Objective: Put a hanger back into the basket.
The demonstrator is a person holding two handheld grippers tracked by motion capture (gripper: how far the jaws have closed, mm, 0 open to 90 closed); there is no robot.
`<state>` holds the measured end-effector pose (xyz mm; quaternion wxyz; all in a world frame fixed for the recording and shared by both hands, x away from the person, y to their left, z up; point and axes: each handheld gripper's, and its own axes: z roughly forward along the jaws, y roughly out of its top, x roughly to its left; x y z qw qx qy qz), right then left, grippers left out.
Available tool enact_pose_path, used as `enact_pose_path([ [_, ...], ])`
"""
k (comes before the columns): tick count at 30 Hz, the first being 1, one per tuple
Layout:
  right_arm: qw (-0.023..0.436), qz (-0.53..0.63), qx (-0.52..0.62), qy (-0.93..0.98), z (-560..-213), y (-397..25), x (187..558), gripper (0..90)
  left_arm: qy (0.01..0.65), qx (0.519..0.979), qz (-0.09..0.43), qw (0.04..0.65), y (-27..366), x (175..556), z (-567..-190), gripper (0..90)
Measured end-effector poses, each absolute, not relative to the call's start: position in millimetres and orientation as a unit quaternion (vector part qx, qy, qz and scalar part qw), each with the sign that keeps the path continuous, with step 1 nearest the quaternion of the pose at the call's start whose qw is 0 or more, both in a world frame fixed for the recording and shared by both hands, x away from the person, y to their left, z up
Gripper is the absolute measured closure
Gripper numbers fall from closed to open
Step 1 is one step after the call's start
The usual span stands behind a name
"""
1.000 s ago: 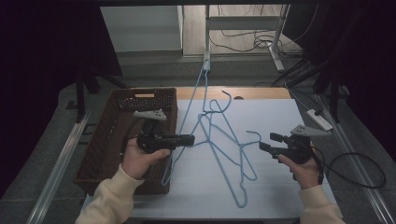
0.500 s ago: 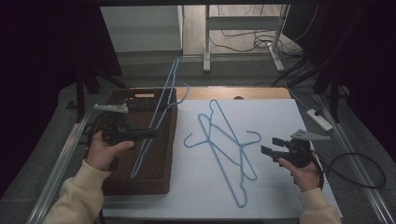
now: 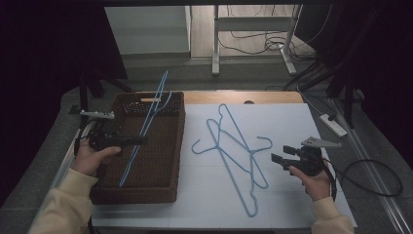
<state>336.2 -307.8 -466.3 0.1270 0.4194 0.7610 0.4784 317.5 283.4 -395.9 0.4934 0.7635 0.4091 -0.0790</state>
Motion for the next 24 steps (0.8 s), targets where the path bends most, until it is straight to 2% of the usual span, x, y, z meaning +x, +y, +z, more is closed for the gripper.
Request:
enact_pose_path([
  [14, 0.125, 0.473, 0.424, 0.762, -469.3, -307.9, 336.4, 30.4, 0.421, 0.787, -0.109, 0.438, 284.2, 334.6, -412.1, 86.4],
  [24, 0.122, 0.468, 0.424, 0.765, -472.2, -306.0, 336.2, 30.4, 0.414, 0.806, -0.097, 0.412, 278.1, 336.1, -413.4, 86.4],
])
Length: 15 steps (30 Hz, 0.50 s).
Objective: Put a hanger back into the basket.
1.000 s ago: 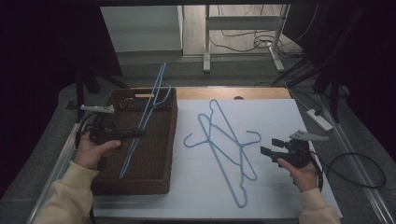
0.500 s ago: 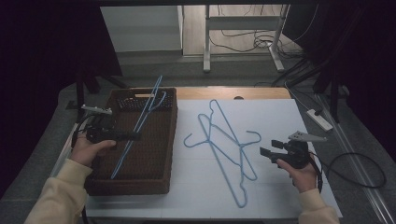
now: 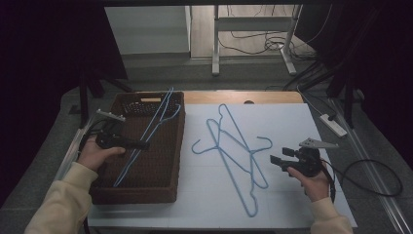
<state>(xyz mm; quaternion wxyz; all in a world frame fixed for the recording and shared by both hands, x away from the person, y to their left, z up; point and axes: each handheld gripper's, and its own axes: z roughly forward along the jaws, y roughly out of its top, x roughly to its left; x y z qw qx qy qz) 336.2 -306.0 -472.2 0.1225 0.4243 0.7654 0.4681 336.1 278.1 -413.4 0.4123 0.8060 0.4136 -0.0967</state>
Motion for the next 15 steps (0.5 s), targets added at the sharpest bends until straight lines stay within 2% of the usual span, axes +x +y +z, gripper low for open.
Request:
enact_pose_path([
  [6, 0.123, 0.469, 0.427, 0.763, -472.2, -307.0, 336.4, 30.6, 0.393, 0.82, -0.083, 0.407, 279.0, 326.7, -404.8, 86.5],
  [12, 0.124, 0.469, 0.427, 0.763, -471.6, -306.6, 335.5, 30.6, 0.393, 0.826, -0.094, 0.394, 282.8, 326.5, -411.1, 86.5],
  [15, 0.124, 0.468, 0.429, 0.762, -472.2, -307.1, 336.1, 30.6, 0.413, 0.823, -0.099, 0.378, 288.8, 330.3, -420.7, 86.5],
])
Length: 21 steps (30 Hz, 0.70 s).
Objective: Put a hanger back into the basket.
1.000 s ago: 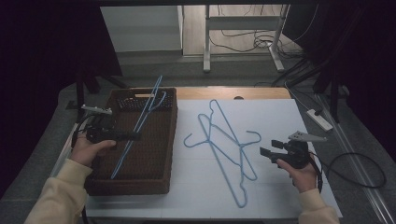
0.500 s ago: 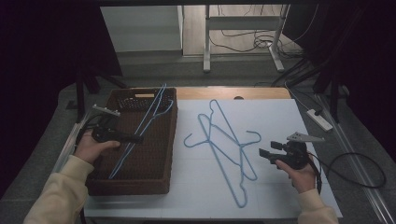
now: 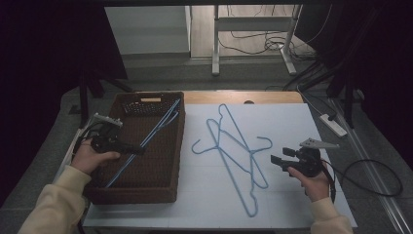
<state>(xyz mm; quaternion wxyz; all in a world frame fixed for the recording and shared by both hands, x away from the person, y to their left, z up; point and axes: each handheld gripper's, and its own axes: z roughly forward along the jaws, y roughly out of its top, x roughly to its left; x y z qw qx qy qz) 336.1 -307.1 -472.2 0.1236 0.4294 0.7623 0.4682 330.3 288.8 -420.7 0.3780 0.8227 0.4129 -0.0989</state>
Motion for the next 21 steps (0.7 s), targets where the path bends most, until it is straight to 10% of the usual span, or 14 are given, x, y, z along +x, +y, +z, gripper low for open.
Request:
enact_pose_path([
  [21, 0.122, 0.464, 0.432, 0.763, -474.3, -306.3, 336.3, 31.3, 0.488, 0.805, -0.041, 0.335, 306.3, 337.9, -456.3, 84.3],
])
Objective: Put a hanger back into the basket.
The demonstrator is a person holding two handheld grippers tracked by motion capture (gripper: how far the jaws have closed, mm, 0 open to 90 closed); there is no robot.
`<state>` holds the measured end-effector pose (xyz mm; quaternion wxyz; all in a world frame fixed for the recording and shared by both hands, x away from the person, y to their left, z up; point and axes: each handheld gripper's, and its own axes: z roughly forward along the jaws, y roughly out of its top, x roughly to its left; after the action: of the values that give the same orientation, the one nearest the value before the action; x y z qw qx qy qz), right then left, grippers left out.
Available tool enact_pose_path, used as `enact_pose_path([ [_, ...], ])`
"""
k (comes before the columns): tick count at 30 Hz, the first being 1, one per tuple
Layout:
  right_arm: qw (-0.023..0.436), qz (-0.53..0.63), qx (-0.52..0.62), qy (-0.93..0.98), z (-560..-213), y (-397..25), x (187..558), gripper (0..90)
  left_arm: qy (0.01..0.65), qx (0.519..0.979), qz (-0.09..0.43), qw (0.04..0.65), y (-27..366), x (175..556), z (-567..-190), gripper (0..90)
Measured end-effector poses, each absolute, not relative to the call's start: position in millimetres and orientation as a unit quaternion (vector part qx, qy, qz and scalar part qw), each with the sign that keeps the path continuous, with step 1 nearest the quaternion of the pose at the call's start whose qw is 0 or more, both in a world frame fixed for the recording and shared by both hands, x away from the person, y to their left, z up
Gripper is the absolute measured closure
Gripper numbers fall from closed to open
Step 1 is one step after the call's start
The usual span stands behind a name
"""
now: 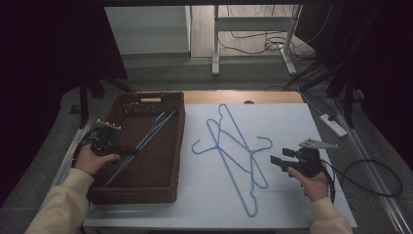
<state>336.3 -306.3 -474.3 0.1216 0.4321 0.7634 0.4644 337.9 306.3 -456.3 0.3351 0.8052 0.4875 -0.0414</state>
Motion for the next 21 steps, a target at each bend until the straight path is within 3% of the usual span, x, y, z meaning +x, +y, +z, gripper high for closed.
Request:
enact_pose_path([
  [7, 0.122, 0.462, 0.434, 0.764, -475.0, -305.8, 336.5, 31.2, 0.54, 0.787, 0.047, 0.295, 313.7, 331.4, -454.0, 84.5],
  [21, 0.122, 0.459, 0.441, 0.761, -477.3, -307.4, 337.7, 30.9, 0.565, 0.792, 0.106, 0.205, 306.5, 339.4, -463.9, 86.0],
])
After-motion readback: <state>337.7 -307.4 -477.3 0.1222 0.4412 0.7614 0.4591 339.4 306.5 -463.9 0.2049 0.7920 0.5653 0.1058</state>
